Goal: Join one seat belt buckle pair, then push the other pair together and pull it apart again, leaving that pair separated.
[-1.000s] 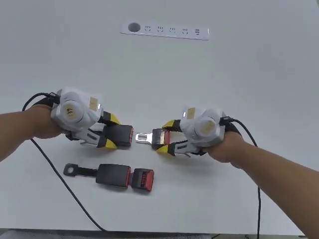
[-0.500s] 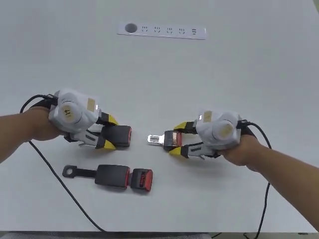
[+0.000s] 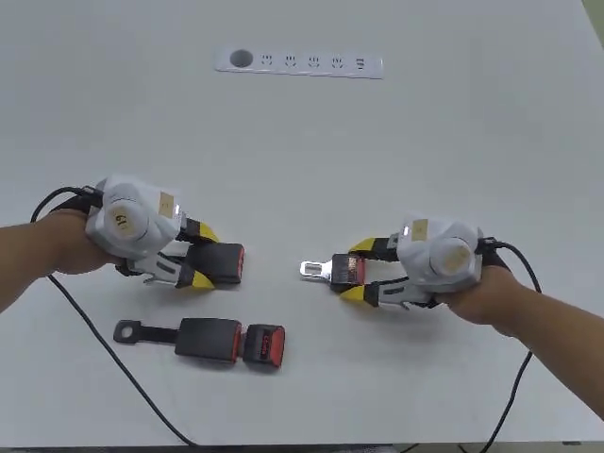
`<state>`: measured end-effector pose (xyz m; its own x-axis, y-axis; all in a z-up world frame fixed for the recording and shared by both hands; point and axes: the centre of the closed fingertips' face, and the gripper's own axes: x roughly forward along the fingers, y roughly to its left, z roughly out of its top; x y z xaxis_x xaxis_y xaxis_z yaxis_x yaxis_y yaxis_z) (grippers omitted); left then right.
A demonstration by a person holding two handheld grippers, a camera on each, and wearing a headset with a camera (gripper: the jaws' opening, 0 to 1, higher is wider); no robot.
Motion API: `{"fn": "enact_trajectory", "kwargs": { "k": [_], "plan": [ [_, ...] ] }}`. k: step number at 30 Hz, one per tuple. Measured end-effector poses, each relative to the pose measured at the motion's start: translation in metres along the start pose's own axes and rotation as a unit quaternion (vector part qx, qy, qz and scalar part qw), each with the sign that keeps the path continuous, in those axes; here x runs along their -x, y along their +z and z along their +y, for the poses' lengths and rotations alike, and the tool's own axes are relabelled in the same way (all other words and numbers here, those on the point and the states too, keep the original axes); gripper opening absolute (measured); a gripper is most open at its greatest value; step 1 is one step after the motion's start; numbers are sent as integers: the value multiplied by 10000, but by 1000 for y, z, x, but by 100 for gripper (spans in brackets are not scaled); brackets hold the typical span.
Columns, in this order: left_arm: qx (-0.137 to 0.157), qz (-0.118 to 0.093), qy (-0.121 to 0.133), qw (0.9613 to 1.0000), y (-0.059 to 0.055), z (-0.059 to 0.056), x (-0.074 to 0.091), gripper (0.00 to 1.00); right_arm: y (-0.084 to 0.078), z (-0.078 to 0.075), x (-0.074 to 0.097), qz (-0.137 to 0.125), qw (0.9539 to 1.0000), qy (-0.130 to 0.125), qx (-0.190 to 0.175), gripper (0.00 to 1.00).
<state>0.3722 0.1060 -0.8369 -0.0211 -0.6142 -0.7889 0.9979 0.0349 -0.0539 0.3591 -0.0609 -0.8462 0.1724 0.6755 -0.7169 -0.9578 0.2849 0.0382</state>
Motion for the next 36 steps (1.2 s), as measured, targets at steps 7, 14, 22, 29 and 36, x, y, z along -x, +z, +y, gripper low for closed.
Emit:
{"fn": "enact_trajectory", "kwargs": {
  "k": [7, 14, 22, 29, 36],
  "plan": [
    [4, 20, 8, 10000, 0, 0, 0, 35, -9, -1, 10, 0, 10000, -48, -21, 37],
    [1, 6, 28, 10000, 0, 0, 0, 35, -15, -3, 20, 107, 9999, -67, -16, 37],
    [-35, 111, 63, 9999, 1, -1, -1, 36, -19, -4, 22, 205, 9998, -81, 11, 38],
    [257, 217, 254, 9991, 6, -5, 6, 51, -13, -6, 26, 110, 9988, -483, -53, 60],
    [888, -552, 1124, 9881, 27, 13, 42, 70, -2, -18, 38, -215, 9875, -1299, -872, 84]
  ]
}}
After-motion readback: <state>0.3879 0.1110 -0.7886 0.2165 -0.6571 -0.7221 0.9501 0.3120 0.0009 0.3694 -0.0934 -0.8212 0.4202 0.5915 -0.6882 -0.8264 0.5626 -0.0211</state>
